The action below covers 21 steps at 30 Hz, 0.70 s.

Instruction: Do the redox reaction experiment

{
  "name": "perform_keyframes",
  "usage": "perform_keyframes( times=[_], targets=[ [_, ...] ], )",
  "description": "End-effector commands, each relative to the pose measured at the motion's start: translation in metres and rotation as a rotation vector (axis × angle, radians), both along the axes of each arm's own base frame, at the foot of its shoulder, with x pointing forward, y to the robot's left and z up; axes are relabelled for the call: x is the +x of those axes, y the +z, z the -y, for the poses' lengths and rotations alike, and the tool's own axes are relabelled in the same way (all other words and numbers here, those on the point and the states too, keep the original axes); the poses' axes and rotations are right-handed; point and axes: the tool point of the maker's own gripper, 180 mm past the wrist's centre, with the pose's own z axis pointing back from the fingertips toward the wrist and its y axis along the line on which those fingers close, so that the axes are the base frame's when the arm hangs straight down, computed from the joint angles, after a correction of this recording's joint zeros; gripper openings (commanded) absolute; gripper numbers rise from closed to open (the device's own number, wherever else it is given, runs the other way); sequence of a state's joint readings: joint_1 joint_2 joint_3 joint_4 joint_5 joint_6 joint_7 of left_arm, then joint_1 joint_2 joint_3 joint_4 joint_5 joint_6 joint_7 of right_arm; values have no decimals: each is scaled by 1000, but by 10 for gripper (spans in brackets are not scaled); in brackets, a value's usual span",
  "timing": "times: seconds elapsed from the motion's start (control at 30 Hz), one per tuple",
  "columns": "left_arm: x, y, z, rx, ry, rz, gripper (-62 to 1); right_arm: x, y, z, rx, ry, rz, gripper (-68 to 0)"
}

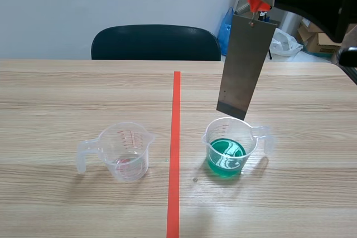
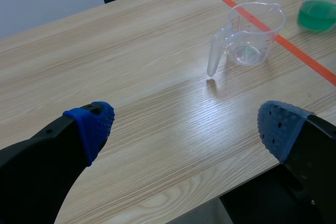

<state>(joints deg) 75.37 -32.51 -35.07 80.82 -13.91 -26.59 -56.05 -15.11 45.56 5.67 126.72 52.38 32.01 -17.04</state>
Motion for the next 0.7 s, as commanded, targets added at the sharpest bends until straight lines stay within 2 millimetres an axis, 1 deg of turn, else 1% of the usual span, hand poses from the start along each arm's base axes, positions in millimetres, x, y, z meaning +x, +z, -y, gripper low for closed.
perform_keyframes(
  times=[0.0, 0.67],
  targets=[
    [1, 6, -1, -9, 9, 28, -24, 0, 8, 0, 9, 6, 24, -669],
    [1, 6, -1, -9, 9, 28, -24, 0, 8, 0, 9, 6, 24, -669]
  ],
)
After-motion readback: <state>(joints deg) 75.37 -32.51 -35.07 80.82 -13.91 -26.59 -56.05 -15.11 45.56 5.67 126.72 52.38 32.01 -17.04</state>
